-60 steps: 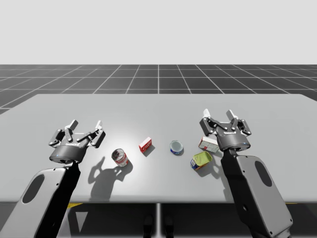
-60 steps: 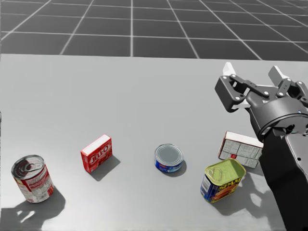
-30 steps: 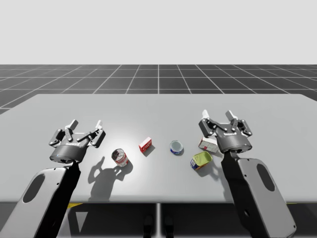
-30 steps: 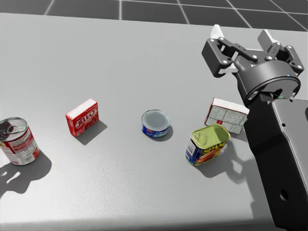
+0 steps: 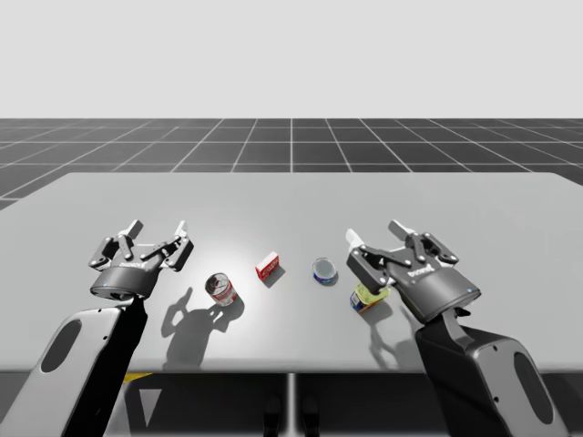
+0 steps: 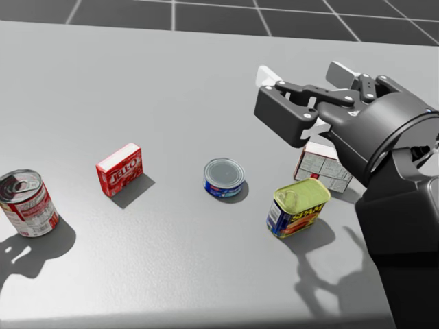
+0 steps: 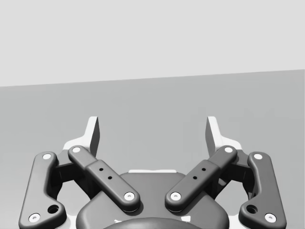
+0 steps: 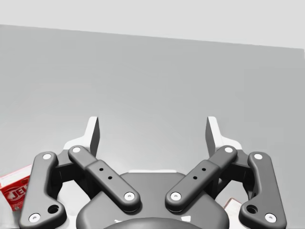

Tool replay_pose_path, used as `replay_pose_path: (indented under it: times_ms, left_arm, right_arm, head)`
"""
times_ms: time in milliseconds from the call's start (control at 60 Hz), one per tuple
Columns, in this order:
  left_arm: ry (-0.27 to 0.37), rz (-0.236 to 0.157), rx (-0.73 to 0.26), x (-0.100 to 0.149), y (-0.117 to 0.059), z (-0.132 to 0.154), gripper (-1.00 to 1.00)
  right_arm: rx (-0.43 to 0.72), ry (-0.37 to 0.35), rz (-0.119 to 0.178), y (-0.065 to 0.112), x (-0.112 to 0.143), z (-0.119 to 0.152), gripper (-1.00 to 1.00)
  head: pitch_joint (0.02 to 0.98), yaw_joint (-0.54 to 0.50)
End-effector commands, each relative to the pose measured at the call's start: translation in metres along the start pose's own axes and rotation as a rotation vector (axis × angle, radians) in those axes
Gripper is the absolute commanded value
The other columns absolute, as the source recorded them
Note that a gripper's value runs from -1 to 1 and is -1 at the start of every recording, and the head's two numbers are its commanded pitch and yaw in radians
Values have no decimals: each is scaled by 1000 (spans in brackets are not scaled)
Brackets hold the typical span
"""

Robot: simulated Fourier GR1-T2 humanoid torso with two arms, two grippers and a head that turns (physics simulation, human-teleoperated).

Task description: Grasp the tuna can and hold it up.

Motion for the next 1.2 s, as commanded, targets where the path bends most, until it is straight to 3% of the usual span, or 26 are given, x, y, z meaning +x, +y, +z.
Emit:
replay_pose_path:
  times_ms: [17,117,317,583,783,967,1200]
  left_arm:
    - [0,0,-1,0,0,-1,-1000]
    - [0,-1,-1,0,0,-1,-1000]
    - [2,-3,-5,-1,-1,-1,-1000]
    - [3,-3,-4,0,-2,0,-1000]
    - [4,-2,-4,0,-2,0,-1000]
    - [4,-2,-3,0,-2,0,-1000]
    - [4,-1,-3,0,-2,0,-1000]
  right_arm:
    - [89,122,10,21,-13,10,-1000]
    - [97,153,47,25,-20,7,-1000]
    - [124,257,75,31,-40,-8,-1000]
    - [140,363,49,30,-61,-26,-1000]
    - [126,443,57,30,-80,-38,-1000]
    - [102,505,83,30,-97,-48,-1000]
    - [69,551,82,25,-112,-60,-1000]
  head:
    - [808,-141]
    - [807,-140]
    - [809,-136]
    - [811,-132]
    - [811,-130]
    - [812,-126]
    - [813,-122]
